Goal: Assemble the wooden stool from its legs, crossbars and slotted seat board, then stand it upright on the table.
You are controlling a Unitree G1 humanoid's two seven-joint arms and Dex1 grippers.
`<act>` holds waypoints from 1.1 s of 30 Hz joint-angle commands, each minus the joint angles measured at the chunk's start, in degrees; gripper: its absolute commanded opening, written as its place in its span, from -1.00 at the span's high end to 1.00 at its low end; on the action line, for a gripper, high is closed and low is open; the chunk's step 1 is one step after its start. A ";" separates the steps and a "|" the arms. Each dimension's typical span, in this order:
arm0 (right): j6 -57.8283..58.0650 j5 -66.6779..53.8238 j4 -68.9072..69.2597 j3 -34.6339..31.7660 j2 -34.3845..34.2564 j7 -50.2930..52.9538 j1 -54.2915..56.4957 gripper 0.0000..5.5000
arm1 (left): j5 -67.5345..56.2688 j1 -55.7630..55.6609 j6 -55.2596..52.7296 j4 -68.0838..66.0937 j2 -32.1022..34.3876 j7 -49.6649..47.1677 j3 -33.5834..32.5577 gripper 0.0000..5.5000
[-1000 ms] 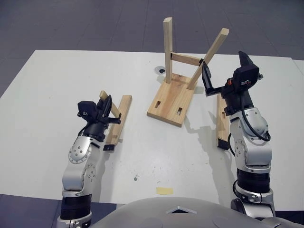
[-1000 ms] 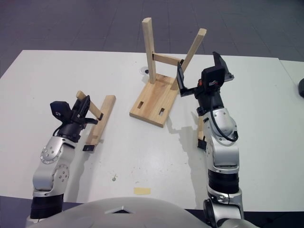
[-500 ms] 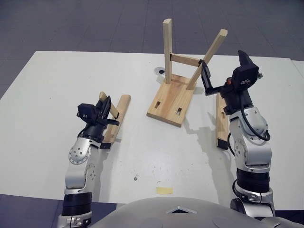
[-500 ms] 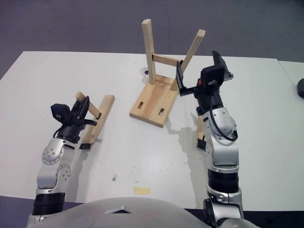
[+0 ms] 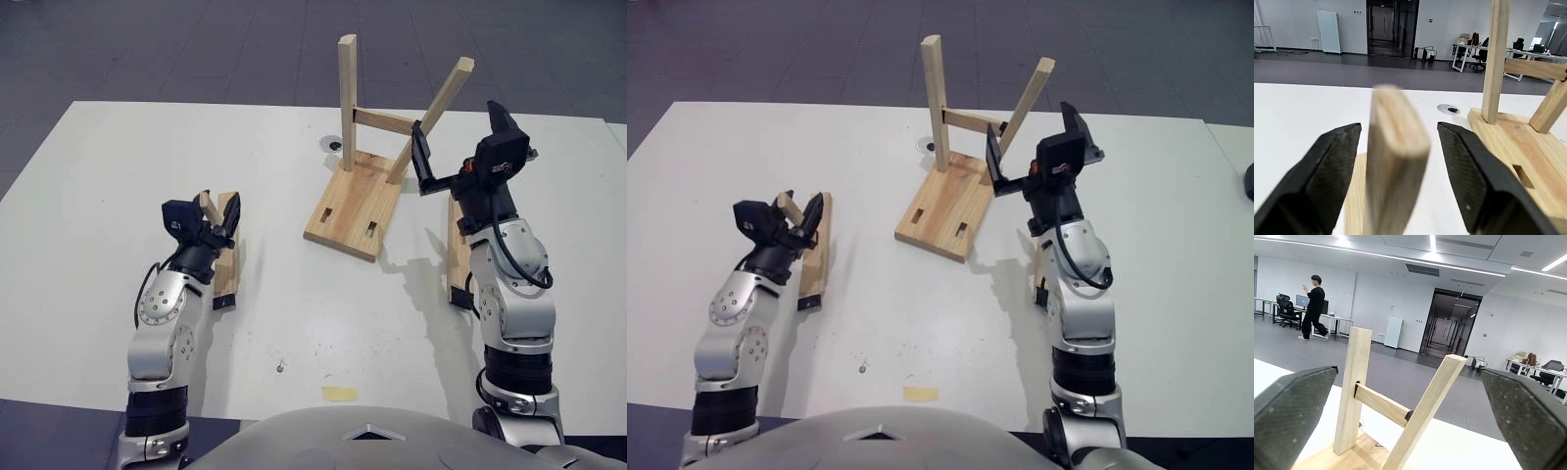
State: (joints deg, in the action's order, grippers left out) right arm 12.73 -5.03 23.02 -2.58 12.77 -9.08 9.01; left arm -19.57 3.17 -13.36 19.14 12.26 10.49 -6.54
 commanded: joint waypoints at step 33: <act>0.27 0.09 -0.08 0.51 -0.71 -0.69 1.85 -0.96 | -3.63 -19.51 -6.37 -1.14 5.28 0.22 -8.09 -0.96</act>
State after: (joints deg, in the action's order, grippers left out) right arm 12.59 -4.54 22.75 -1.83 12.01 -9.46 10.09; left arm -22.78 -13.76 -19.03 16.80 16.36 10.87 -13.79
